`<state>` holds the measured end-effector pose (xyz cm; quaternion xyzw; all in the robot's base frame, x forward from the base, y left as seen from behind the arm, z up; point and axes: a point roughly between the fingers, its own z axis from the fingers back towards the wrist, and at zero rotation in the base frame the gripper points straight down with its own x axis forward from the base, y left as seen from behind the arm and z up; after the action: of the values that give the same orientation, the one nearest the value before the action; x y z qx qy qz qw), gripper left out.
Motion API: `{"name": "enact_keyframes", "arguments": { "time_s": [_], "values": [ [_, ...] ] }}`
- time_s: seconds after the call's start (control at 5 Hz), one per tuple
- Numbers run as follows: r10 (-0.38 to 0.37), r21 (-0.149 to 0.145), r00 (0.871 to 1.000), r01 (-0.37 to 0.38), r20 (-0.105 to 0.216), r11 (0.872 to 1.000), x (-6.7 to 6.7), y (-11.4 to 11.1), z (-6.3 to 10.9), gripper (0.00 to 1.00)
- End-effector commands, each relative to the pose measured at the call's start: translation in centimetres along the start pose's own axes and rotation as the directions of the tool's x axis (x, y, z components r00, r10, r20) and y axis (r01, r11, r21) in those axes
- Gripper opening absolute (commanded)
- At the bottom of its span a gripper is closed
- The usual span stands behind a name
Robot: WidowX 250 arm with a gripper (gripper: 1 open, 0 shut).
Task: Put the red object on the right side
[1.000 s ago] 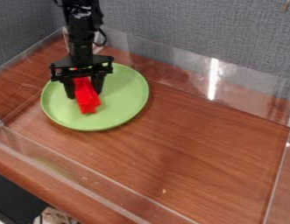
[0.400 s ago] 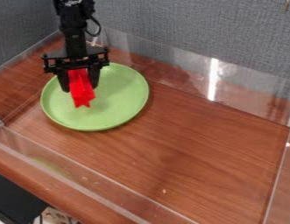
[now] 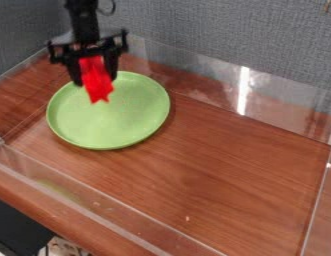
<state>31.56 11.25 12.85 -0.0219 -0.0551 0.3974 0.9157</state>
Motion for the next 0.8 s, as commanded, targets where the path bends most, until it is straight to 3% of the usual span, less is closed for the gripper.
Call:
{"name": "enact_keyframes", "arguments": {
  "time_s": [0.0,0.2,0.4,0.6],
  "values": [
    [-0.058,-0.084,0.996,0.064,0.071,0.994,-1.6,-3.5,5.1,0.00],
    [-0.144,-0.109,0.989,0.147,0.037,0.983,-4.5,-7.6,4.9,0.00],
    [-0.238,-0.123,0.971,0.237,0.013,0.964,-7.5,-11.8,4.1,0.00],
    [-0.278,-0.129,0.961,0.274,-0.010,0.953,-10.7,-15.7,2.7,0.00]
  ]
}}
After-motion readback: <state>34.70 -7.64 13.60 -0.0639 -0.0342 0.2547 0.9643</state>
